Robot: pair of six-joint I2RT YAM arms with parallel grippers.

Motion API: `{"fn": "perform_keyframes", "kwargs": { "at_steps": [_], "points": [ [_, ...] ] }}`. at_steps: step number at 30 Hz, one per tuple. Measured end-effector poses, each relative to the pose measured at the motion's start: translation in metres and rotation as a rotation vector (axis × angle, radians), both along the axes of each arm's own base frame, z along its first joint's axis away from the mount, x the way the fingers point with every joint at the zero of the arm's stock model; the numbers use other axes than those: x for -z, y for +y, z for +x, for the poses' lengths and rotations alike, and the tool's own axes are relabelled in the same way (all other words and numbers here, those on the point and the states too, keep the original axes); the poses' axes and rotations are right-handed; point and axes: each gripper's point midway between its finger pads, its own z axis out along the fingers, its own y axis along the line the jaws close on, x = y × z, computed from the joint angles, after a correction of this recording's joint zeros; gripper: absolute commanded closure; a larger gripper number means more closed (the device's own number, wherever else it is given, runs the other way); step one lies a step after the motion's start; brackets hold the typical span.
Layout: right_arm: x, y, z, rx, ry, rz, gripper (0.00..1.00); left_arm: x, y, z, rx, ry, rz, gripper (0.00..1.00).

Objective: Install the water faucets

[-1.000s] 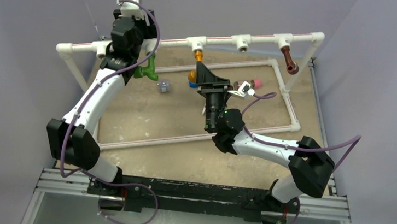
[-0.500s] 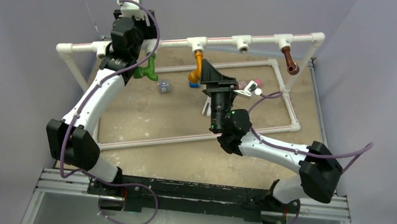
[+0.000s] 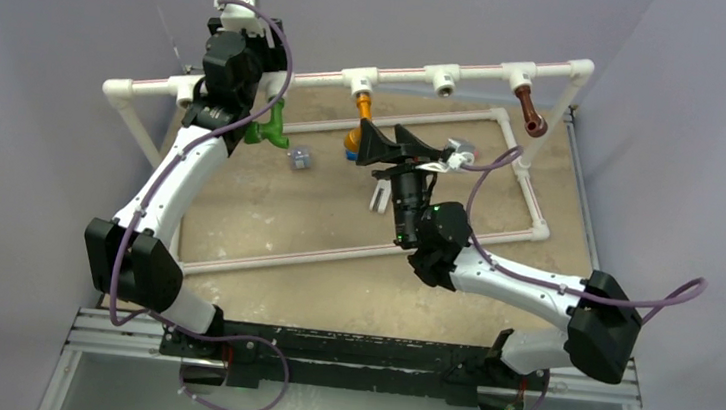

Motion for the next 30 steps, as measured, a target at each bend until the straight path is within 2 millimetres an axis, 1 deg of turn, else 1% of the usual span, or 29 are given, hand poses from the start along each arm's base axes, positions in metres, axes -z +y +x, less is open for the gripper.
{"fn": "perform_keyframes", "kwargs": {
  "at_steps": [4, 8, 11, 14, 15, 17, 18, 19, 20, 21, 23, 30],
  "points": [
    [0.009, 0.003, 0.005, 0.039, -0.001, -0.125, 0.25, 0.0, 0.0, 0.0, 0.0, 0.0, 0.0, 0.28],
    [0.013, 0.019, 0.013, 0.057, 0.001, -0.21, 0.3, 0.0, 0.0, 0.0, 0.0, 0.0, 0.0, 0.28],
    [0.022, 0.03, 0.016, 0.067, 0.011, -0.255, 0.36, 0.0, 0.0, 0.0, 0.0, 0.0, 0.0, 0.28],
    [0.03, 0.038, 0.019, 0.076, 0.028, -0.285, 0.47, 0.0, 0.0, 0.0, 0.001, 0.0, 0.0, 0.28],
    [0.032, 0.039, 0.021, 0.085, 0.037, -0.288, 0.51, 0.0, 0.0, 0.0, 0.001, 0.0, 0.0, 0.28],
    [0.036, 0.04, 0.022, 0.092, 0.047, -0.29, 0.65, 0.0, 0.0, 0.0, 0.001, 0.0, 0.0, 0.28],
    [0.037, 0.039, 0.023, 0.097, 0.054, -0.284, 0.73, 0.0, 0.0, 0.0, 0.001, 0.0, 0.0, 0.28],
    [0.037, 0.038, 0.023, 0.098, 0.058, -0.276, 0.85, 0.0, 0.0, 0.0, 0.002, 0.0, -0.001, 0.28],
    [0.037, 0.038, 0.024, 0.099, 0.062, -0.267, 0.95, 0.0, 0.0, 0.0, 0.002, 0.0, -0.001, 0.28],
    [0.037, 0.038, 0.024, 0.098, 0.065, -0.262, 1.0, 0.0, 0.0, 0.0, 0.003, 0.0, -0.002, 0.28],
    [0.039, 0.037, 0.024, 0.105, 0.073, -0.264, 1.0, 0.0, -0.001, 0.0, 0.003, 0.001, -0.002, 0.28],
    [0.039, 0.04, 0.02, 0.038, 0.109, -0.114, 1.0, 0.001, -0.002, -0.001, 0.013, 0.006, -0.001, 0.28]
  ]
}}
